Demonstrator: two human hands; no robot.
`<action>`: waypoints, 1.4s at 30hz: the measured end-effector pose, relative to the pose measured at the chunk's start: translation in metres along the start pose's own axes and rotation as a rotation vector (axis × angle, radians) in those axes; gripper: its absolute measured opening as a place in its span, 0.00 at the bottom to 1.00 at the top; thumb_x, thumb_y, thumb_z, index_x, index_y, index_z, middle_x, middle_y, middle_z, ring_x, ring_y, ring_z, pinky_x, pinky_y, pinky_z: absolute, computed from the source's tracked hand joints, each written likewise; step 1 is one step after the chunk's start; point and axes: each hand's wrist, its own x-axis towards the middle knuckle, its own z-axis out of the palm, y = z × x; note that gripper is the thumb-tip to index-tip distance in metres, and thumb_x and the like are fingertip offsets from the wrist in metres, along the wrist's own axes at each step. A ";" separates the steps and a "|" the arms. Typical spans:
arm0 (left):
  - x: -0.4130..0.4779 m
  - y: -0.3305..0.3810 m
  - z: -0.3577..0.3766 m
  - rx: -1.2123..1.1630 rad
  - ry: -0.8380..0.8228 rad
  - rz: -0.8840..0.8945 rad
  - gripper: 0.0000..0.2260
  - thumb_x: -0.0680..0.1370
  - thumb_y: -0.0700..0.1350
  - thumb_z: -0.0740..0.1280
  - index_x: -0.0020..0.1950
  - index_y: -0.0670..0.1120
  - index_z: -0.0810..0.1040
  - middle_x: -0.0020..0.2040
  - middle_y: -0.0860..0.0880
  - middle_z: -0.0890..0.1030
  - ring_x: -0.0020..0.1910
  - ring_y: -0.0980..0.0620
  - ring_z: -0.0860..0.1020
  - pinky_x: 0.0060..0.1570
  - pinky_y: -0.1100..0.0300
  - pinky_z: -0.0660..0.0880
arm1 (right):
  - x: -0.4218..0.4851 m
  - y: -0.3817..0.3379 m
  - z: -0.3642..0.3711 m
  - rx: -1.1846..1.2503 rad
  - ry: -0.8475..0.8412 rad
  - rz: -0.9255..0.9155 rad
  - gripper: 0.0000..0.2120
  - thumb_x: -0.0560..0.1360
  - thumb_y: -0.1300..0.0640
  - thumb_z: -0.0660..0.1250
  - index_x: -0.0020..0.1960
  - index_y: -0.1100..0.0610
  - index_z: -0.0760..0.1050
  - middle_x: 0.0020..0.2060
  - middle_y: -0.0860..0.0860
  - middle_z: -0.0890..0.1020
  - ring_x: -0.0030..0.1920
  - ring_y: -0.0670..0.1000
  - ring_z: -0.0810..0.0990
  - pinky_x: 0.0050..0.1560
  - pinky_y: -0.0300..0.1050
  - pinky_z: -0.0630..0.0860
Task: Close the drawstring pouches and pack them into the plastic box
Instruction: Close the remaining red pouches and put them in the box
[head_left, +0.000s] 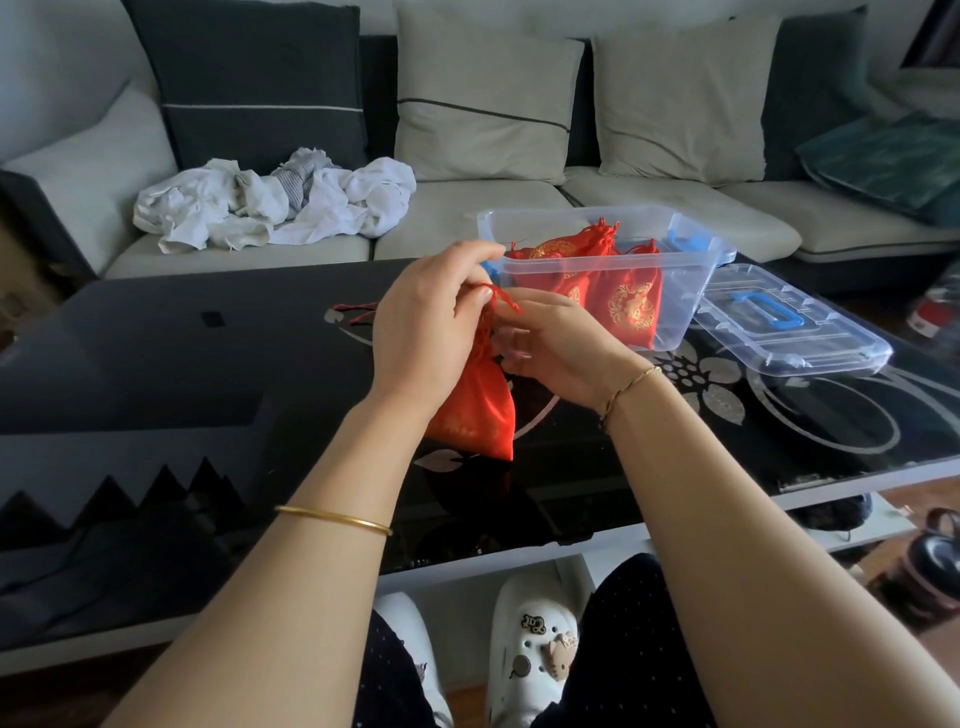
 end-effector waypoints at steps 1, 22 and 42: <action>0.000 0.000 0.000 -0.009 0.007 -0.003 0.15 0.74 0.37 0.67 0.59 0.48 0.79 0.43 0.53 0.82 0.46 0.52 0.78 0.49 0.54 0.75 | 0.000 0.001 0.000 -0.004 -0.004 -0.007 0.10 0.80 0.60 0.59 0.43 0.54 0.77 0.29 0.45 0.79 0.31 0.45 0.72 0.35 0.38 0.68; 0.002 -0.003 -0.008 -0.681 -0.106 -0.751 0.07 0.79 0.42 0.63 0.46 0.48 0.81 0.48 0.49 0.84 0.46 0.53 0.82 0.47 0.59 0.75 | 0.001 -0.002 -0.007 -0.034 0.320 -0.012 0.12 0.79 0.52 0.62 0.40 0.58 0.74 0.30 0.49 0.78 0.28 0.46 0.74 0.32 0.39 0.71; -0.003 -0.025 -0.005 -0.319 0.165 -1.022 0.15 0.76 0.43 0.56 0.29 0.46 0.68 0.28 0.48 0.71 0.28 0.50 0.68 0.34 0.58 0.65 | 0.003 0.007 -0.015 0.820 0.395 0.279 0.16 0.79 0.58 0.61 0.33 0.59 0.69 0.28 0.53 0.80 0.24 0.48 0.78 0.27 0.34 0.75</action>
